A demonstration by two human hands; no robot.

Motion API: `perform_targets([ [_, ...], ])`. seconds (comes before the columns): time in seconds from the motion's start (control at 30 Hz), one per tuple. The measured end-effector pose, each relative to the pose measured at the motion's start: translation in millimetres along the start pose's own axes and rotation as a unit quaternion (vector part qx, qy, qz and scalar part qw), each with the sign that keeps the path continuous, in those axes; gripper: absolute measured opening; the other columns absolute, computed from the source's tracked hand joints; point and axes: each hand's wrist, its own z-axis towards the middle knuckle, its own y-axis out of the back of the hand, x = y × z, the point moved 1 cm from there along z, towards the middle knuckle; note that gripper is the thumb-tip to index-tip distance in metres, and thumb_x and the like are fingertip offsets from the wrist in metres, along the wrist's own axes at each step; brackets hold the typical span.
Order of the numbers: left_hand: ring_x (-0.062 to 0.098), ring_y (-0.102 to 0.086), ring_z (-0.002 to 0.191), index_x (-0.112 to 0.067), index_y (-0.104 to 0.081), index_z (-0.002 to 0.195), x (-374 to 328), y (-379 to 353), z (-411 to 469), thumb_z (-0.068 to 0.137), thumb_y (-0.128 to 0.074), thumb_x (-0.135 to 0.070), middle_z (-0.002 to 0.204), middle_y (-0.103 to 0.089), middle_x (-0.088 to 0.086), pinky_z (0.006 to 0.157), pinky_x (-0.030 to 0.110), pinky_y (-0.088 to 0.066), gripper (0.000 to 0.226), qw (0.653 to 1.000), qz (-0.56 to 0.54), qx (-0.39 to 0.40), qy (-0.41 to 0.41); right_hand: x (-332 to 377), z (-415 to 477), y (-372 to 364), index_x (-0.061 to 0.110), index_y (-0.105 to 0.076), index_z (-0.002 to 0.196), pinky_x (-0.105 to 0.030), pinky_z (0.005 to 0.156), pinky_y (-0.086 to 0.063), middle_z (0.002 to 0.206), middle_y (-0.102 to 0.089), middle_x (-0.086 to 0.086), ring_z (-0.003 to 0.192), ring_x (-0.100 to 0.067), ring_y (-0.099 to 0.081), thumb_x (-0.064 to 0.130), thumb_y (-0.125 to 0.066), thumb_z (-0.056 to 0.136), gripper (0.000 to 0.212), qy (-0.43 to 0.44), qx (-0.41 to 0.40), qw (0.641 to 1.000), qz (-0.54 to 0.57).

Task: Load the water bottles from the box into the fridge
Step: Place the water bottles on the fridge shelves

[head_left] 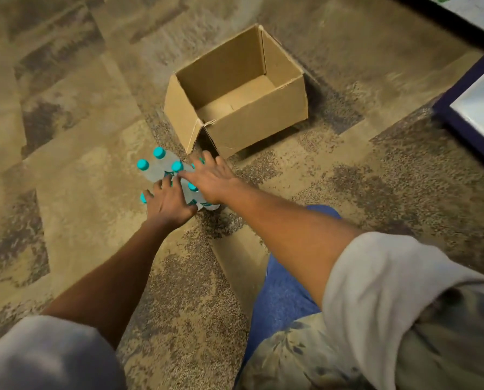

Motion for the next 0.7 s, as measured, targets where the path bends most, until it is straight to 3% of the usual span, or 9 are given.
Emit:
perform_targets([
  [0.1, 0.043, -0.042, 0.123, -0.003, -0.034, 0.140, -5, -5, -3, 0.079, -0.063, -0.040, 0.137, -0.042, 0.022, 0.103, 0.058, -0.031, 0.077, 1.000, -0.016, -0.018, -0.007, 1, 6, -4, 0.032, -0.034, 0.144, -0.048, 0.106, -0.028, 0.153, -0.021, -0.011, 0.139, -0.037, -0.017, 0.014, -0.057, 0.090, 0.061, 0.020, 0.003, 1.000, -0.017],
  [0.2, 0.041, -0.045, 0.119, 0.003, -0.037, 0.136, -8, -11, -5, 0.083, -0.056, -0.009, 0.131, -0.047, 0.025, 0.099, 0.051, -0.039, 0.058, 0.987, -0.147, -0.067, -0.011, 4, 7, -10, 0.020, -0.043, 0.138, -0.044, 0.099, -0.033, 0.143, -0.036, -0.009, 0.133, -0.033, -0.027, 0.015, -0.047, 0.095, 0.043, 0.050, 0.004, 0.998, -0.039],
  [0.27, 0.038, -0.043, 0.122, 0.003, -0.037, 0.136, -9, -11, -4, 0.087, -0.049, 0.002, 0.133, -0.046, 0.024, 0.099, 0.048, -0.041, 0.051, 0.981, -0.177, -0.080, 0.015, 9, 4, -15, 0.015, -0.046, 0.133, -0.042, 0.095, -0.037, 0.132, -0.044, -0.009, 0.126, -0.031, -0.035, 0.014, -0.045, 0.096, 0.037, 0.053, 0.016, 0.998, -0.022],
  [0.37, 0.040, -0.050, 0.110, 0.001, -0.047, 0.128, -10, -8, -4, 0.090, -0.052, 0.003, 0.123, -0.051, 0.025, 0.084, 0.048, -0.045, 0.039, 0.987, -0.140, -0.078, 0.020, 10, -5, -24, 0.012, -0.044, 0.131, -0.040, 0.089, -0.042, 0.126, -0.043, -0.014, 0.118, -0.032, -0.044, 0.017, -0.043, 0.098, 0.033, 0.028, 0.059, 0.998, 0.016],
  [0.47, 0.039, -0.053, 0.095, -0.001, -0.051, 0.117, -13, -3, -3, 0.091, -0.055, -0.003, 0.111, -0.054, 0.025, 0.070, 0.045, -0.044, 0.026, 0.992, -0.104, -0.072, 0.012, 6, -18, -29, 0.007, -0.044, 0.130, -0.039, 0.080, -0.044, 0.119, -0.043, -0.016, 0.109, -0.033, -0.051, 0.010, -0.045, 0.095, 0.035, -0.004, 0.047, 0.996, 0.079],
  [0.57, 0.039, -0.054, 0.083, -0.004, -0.044, 0.108, -25, 2, -6, 0.091, -0.054, -0.004, 0.108, -0.048, 0.023, 0.059, 0.042, -0.039, 0.020, 0.996, -0.078, -0.045, 0.027, -4, -36, -33, 0.006, -0.041, 0.133, -0.044, 0.088, -0.041, 0.121, -0.048, -0.018, 0.113, -0.037, -0.051, 0.019, -0.033, 0.100, 0.037, -0.035, 0.034, 0.988, 0.147],
  [0.7, 0.039, -0.053, 0.079, -0.002, -0.041, 0.112, -48, 5, -18, 0.088, -0.051, 0.001, 0.110, -0.043, 0.024, 0.061, 0.040, -0.038, 0.026, 0.998, -0.057, -0.021, -0.007, -20, -64, -20, 0.005, -0.039, 0.131, -0.042, 0.087, -0.048, 0.126, -0.041, -0.018, 0.103, -0.034, -0.053, 0.008, -0.052, 0.091, 0.042, -0.117, 0.005, 0.981, 0.152],
])
